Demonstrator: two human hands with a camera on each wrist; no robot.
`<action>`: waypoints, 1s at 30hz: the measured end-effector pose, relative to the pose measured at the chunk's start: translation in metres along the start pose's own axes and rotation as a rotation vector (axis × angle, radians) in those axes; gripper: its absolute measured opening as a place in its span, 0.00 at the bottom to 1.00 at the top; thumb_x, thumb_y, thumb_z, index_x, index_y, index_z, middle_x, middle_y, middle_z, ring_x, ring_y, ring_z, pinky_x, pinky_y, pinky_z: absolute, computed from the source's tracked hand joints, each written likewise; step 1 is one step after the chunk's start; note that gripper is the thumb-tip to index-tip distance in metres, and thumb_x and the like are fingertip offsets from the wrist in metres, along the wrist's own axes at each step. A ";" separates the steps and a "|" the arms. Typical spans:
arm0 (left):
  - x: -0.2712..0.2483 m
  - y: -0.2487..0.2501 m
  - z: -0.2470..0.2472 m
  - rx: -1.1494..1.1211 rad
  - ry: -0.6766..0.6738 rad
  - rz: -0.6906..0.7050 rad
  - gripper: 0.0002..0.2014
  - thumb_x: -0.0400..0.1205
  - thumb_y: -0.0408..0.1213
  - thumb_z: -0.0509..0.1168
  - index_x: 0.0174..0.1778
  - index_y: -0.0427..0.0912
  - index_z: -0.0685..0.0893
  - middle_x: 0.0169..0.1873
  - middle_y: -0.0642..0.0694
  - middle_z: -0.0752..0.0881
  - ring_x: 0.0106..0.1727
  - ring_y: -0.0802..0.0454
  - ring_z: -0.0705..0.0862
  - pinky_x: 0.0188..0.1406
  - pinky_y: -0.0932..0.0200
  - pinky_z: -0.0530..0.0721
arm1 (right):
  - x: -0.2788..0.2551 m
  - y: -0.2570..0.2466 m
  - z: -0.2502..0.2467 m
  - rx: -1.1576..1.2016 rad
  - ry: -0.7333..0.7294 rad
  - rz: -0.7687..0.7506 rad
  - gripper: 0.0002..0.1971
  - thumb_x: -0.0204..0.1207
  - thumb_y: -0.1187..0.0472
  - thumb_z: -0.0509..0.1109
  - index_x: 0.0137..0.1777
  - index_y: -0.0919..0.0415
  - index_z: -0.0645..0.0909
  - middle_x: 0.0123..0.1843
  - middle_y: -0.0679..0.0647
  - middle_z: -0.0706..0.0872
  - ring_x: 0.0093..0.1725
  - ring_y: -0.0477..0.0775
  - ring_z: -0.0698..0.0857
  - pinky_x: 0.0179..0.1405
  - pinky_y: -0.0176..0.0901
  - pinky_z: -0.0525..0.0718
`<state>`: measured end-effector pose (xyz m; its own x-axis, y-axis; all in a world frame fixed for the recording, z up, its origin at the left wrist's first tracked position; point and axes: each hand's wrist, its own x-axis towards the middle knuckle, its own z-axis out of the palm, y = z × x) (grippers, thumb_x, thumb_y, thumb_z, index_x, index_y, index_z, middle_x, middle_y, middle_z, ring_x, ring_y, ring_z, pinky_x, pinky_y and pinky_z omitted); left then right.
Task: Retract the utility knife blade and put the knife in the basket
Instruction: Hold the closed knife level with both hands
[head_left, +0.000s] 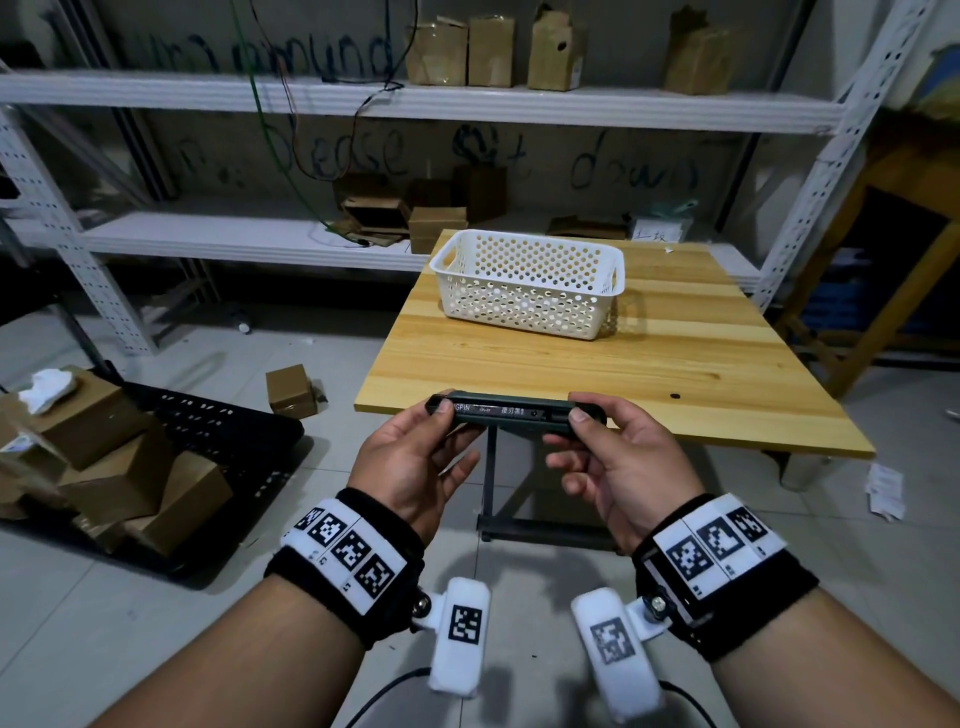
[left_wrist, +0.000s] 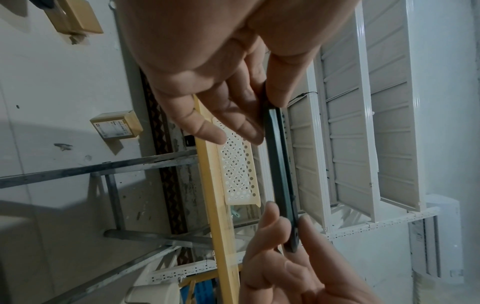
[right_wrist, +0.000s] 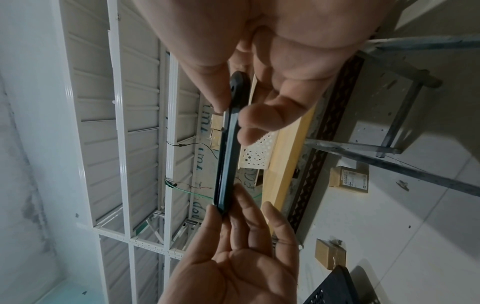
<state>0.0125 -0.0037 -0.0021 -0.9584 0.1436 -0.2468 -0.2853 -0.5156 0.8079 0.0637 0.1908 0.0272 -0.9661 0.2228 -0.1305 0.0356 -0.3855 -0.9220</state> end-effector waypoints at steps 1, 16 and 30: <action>0.000 0.000 0.000 -0.001 0.000 -0.001 0.05 0.89 0.35 0.68 0.53 0.46 0.89 0.51 0.44 0.97 0.51 0.49 0.97 0.60 0.47 0.88 | 0.000 0.000 0.000 0.003 0.000 -0.001 0.13 0.82 0.67 0.69 0.66 0.62 0.80 0.48 0.73 0.88 0.31 0.57 0.86 0.20 0.40 0.80; -0.002 0.000 0.004 -0.011 0.027 -0.013 0.05 0.89 0.34 0.67 0.54 0.46 0.89 0.45 0.46 0.98 0.45 0.51 0.98 0.52 0.50 0.88 | 0.003 0.002 -0.002 0.011 -0.009 0.021 0.13 0.83 0.68 0.68 0.66 0.64 0.79 0.48 0.73 0.88 0.30 0.56 0.86 0.18 0.39 0.81; -0.003 0.005 0.005 -0.023 0.009 0.008 0.06 0.89 0.32 0.67 0.56 0.44 0.89 0.45 0.44 0.98 0.45 0.48 0.98 0.56 0.49 0.89 | 0.005 0.000 -0.007 -0.028 -0.013 0.005 0.12 0.82 0.67 0.69 0.64 0.62 0.80 0.46 0.71 0.90 0.30 0.56 0.87 0.18 0.40 0.81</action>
<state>0.0134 -0.0027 0.0054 -0.9606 0.1316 -0.2449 -0.2768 -0.5357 0.7978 0.0601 0.1979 0.0237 -0.9692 0.2086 -0.1308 0.0478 -0.3616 -0.9311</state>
